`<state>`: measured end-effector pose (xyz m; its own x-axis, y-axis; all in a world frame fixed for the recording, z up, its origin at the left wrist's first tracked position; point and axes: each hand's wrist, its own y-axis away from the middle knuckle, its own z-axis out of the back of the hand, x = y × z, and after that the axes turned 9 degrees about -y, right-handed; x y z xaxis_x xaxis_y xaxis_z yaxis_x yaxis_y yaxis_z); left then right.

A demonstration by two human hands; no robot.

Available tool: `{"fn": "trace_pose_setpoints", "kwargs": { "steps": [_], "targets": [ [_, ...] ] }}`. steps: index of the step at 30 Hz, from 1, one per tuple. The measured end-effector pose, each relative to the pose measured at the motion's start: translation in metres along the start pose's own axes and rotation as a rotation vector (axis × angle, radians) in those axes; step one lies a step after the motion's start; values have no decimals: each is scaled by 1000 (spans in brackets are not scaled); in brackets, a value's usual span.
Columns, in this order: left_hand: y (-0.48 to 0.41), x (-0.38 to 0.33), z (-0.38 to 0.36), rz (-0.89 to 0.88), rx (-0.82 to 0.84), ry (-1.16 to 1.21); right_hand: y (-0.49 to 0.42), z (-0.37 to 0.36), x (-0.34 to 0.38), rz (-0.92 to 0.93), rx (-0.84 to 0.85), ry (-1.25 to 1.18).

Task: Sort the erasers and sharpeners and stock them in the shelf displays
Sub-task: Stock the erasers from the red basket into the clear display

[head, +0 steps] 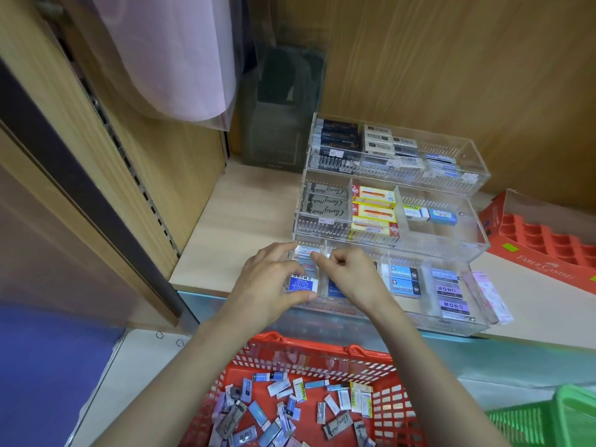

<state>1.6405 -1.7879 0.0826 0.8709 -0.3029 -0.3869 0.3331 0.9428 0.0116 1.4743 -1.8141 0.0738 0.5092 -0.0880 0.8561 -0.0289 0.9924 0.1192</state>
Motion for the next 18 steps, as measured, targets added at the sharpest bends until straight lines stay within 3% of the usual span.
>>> {"fn": "trace_pose_setpoints", "kwargs": {
  "steps": [11, 18],
  "targets": [
    [-2, -7, -2, 0, -18, -35, 4, 4, 1, -44, 44, -66],
    [3, -10, -2, -8, -43, -97, 18, 11, -1, -21, -58, -14]
  ]
}}
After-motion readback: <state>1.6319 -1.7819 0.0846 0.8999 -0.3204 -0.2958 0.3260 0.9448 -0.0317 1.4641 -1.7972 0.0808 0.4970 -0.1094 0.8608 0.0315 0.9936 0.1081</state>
